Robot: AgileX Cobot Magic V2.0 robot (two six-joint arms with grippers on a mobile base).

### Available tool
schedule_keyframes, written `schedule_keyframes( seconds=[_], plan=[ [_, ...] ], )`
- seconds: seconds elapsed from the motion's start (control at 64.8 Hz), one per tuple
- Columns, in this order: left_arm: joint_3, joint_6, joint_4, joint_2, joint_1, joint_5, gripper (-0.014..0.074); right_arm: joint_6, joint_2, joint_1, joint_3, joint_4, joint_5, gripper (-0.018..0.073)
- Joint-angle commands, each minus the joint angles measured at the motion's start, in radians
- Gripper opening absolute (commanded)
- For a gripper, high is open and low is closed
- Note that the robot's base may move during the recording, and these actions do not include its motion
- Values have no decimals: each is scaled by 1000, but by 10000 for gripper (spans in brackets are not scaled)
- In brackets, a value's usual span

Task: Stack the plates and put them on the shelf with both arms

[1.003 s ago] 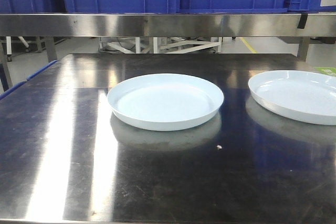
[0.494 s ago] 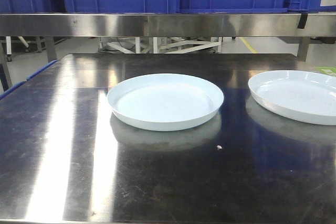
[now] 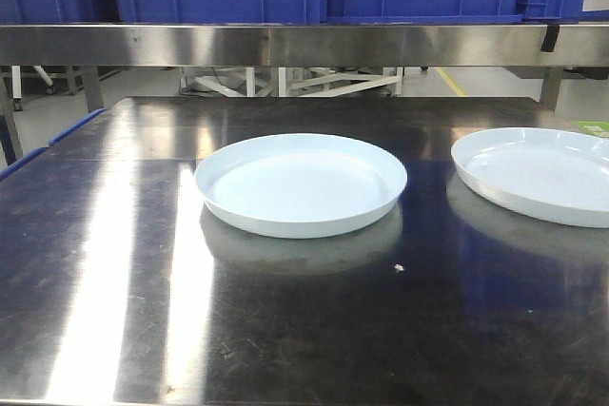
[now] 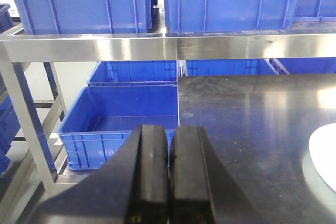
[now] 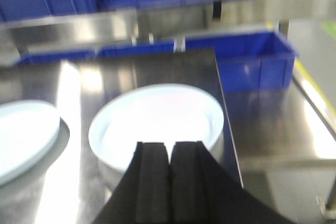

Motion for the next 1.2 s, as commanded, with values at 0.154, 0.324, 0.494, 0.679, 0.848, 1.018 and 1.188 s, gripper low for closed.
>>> schedule_keyframes(
  seconds=[0.154,0.324,0.494,0.679,0.848,1.018,1.188],
  plan=[
    [-27,-9,-9,5,1,-82,82,-2,326,-4,-210,2,46,48],
    [-27,-9,-9,5,1,-82,82,-2,481,-4,-282,5,98,48],
    [-27,-9,-9,5,1,-82,82,-2,669,-7,-423,-3,304,48],
    [-27,-9,-9,5,1,-82,82,-10,852,-9,-572,-3,411,48],
    [-27,-9,-9,5,1,-82,82,-107,1002,-79,-711,44,461,66],
    [-27,-9,-9,5,1,-82,82,-133,1161,-152,-875,47,530,249],
    [-27,-9,-9,5,1,-82,82,-134,1330,-169,-1035,22,593,344]
  ],
)
